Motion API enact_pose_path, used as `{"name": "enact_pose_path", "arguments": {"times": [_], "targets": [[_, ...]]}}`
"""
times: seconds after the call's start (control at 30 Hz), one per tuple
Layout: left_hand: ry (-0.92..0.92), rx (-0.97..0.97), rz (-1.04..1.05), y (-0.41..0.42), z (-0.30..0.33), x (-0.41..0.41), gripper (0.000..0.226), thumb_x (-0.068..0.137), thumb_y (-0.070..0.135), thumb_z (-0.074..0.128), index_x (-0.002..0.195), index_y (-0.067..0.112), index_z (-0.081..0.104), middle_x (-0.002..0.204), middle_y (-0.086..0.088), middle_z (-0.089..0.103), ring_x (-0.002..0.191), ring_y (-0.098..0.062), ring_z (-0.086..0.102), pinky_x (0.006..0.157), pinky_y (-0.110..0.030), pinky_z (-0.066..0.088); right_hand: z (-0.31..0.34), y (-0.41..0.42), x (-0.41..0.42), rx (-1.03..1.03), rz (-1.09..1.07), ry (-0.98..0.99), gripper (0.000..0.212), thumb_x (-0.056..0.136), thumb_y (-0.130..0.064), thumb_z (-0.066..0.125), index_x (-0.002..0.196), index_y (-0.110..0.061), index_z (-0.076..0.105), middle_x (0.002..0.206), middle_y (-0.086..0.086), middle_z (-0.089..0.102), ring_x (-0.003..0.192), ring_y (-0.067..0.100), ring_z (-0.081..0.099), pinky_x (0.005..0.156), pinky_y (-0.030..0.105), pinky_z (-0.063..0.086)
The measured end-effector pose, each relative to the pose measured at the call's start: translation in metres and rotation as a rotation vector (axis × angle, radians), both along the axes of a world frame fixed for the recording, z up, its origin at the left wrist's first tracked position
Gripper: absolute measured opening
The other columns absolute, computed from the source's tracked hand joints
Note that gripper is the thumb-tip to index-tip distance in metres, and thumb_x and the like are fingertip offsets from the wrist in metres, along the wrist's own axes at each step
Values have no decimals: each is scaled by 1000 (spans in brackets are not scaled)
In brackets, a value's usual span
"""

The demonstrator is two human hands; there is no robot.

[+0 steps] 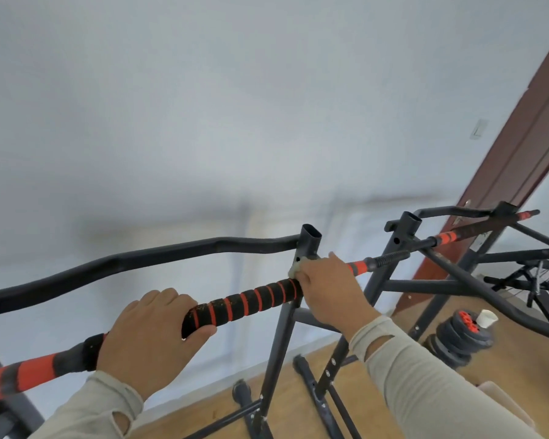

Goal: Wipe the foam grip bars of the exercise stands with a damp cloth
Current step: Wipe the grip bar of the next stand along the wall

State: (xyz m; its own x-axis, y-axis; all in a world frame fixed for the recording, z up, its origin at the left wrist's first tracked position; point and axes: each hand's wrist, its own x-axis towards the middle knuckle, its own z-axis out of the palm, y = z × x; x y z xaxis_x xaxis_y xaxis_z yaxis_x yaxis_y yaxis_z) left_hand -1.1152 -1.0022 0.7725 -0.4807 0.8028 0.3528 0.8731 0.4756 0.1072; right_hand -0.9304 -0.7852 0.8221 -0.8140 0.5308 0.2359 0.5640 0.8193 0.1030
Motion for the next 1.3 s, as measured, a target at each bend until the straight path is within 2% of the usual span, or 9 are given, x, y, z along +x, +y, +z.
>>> {"name": "enact_pose_path", "arguments": {"times": [0.17, 0.3, 0.43, 0.53, 0.73, 0.87, 0.97, 1.1, 1.3], "targets": [[-18, 0, -2, 0, 2, 2, 35, 82, 75, 51, 89, 41, 57, 73, 17, 49, 70, -6, 48, 70, -24, 40, -23, -53, -34, -44, 199, 162, 25, 86, -4, 61, 92, -28, 64, 76, -8, 61, 72, 17, 61, 100, 40, 48], [-12, -3, 1, -2, 1, 2, 37, 81, 75, 51, 91, 40, 59, 74, 17, 50, 70, -7, 48, 70, -24, 41, -9, -8, -9, 56, 181, -92, 51, 76, 6, 60, 108, -33, 57, 79, -12, 62, 74, 17, 61, 77, 33, 56], [-23, -10, 6, -3, 3, 4, 40, 82, 76, 48, 94, 40, 59, 77, 17, 51, 73, -7, 49, 73, -24, 41, 16, 34, 6, 100, -31, -253, 22, 84, 0, 54, 81, -22, 51, 69, -7, 48, 73, 20, 55, 66, 30, 50], [-40, -1, 8, -3, 5, 4, 42, 83, 76, 46, 98, 39, 59, 81, 17, 53, 76, -7, 50, 76, -23, 42, 15, 32, 1, 123, -61, -238, 17, 87, -6, 56, 84, -22, 51, 68, -7, 45, 73, 19, 53, 70, 30, 47], [-43, 12, -1, -3, 4, 4, 41, 84, 75, 46, 97, 39, 60, 80, 16, 53, 76, -8, 50, 76, -24, 41, 18, 34, 13, -175, -123, 143, 22, 104, -25, 42, 96, -31, 62, 87, -12, 64, 80, 10, 60, 80, 33, 54], [-41, 3, 1, -2, 0, 3, 40, 82, 75, 50, 95, 39, 61, 78, 16, 52, 73, -9, 49, 75, -25, 45, -6, 2, 18, -281, 10, 191, 20, 107, -28, 43, 93, -29, 57, 83, -22, 54, 79, -1, 52, 79, 22, 45], [-9, -1, 6, -2, 0, 4, 41, 80, 75, 53, 94, 38, 62, 77, 16, 51, 71, -9, 48, 74, -27, 47, -17, 2, 31, -306, 42, 283, 19, 107, -28, 45, 104, -29, 64, 101, -30, 60, 87, -6, 55, 88, 6, 40], [-22, 22, -1, -2, 0, 4, 42, 82, 76, 50, 97, 38, 60, 80, 16, 52, 75, -8, 49, 78, -28, 48, -1, 8, 55, -397, -63, 197, 25, 106, -38, 44, 92, -26, 60, 77, -8, 66, 63, 7, 61, 62, 24, 53], [-21, 20, -1, -3, 1, 4, 42, 81, 75, 52, 97, 37, 61, 79, 15, 52, 74, -8, 50, 76, -26, 47, 28, 12, 36, -411, -260, 648, 27, 105, -34, 45, 83, -26, 57, 70, -5, 62, 61, 16, 57, 55, 27, 40]]}}
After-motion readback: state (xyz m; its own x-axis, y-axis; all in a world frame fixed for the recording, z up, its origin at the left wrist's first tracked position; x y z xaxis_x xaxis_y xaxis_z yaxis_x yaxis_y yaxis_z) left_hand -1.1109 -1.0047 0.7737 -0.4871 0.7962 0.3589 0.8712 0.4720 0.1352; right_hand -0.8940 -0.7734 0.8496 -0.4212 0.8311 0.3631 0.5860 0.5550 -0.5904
